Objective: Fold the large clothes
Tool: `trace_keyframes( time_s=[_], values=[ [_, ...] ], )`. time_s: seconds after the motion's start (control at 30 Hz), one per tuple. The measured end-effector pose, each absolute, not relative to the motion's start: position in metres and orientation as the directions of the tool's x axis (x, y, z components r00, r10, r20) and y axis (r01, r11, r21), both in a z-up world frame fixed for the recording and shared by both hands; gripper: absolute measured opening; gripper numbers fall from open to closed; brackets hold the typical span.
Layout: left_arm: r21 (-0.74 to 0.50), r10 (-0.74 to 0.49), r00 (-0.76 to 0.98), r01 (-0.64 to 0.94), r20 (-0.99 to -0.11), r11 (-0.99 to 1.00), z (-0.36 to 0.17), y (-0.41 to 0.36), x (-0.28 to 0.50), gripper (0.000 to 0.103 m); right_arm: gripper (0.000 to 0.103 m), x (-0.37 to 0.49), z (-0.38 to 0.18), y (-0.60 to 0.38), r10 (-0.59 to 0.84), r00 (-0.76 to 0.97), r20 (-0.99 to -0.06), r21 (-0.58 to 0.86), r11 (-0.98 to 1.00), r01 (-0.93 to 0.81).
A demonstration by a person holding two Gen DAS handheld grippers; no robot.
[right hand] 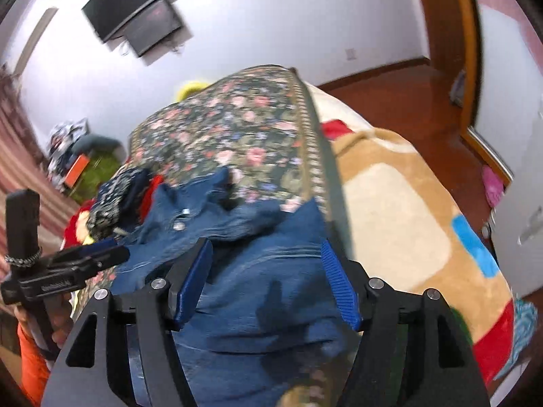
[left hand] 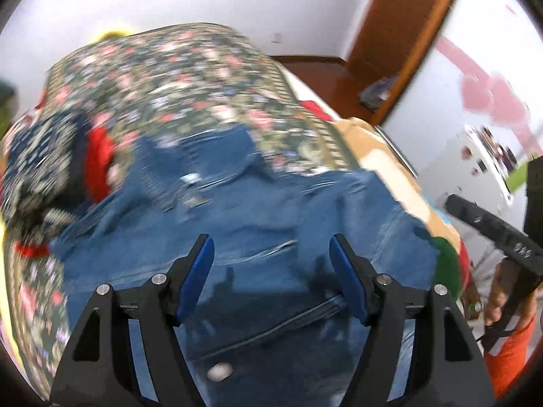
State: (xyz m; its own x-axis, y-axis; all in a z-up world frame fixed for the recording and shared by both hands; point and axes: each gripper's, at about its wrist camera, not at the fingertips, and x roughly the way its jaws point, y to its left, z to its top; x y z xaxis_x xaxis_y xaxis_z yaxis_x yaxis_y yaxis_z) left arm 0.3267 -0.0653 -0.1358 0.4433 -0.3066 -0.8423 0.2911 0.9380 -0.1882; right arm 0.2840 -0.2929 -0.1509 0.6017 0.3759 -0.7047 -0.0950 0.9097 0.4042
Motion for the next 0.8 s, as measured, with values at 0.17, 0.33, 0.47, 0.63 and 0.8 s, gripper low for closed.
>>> trace_keyframes(
  time_s=[0.17, 0.33, 0.47, 0.63, 0.8],
  values=[
    [-0.139, -0.299, 0.360, 0.407, -0.884, 0.903, -0.156, -0.129, 0.351, 0.069, 0.063, 0.285, -0.173, -0.321, 0.333, 0.577, -0.746, 0.397, 0.918, -0.016],
    [-0.097, -0.227, 0.272, 0.419, -0.935, 0.903, -0.197, -0.156, 0.375, 0.062, 0.063, 0.281, -0.197, -0.333, 0.319, 0.537, -0.781, 0.387, 0.922, 0.015],
    [-0.098, -0.199, 0.242, 0.374, -0.950, 0.922, -0.217, -0.153, 0.388, 0.032, 0.063, 0.278, -0.215, -0.334, 0.328, 0.499, -0.802, 0.390, 0.921, 0.022],
    [-0.106, -0.221, 0.310, 0.348, -0.925, 0.932, -0.197, -0.137, 0.389, 0.014, 0.063, 0.276, -0.223, -0.330, 0.334, 0.469, -0.818, 0.383, 0.924, 0.008],
    [-0.140, -0.285, 0.477, 0.316, -0.832, 0.938, -0.127, -0.114, 0.383, 0.013, 0.063, 0.273, -0.218, -0.320, 0.339, 0.463, -0.819, 0.369, 0.929, -0.028]
  ],
)
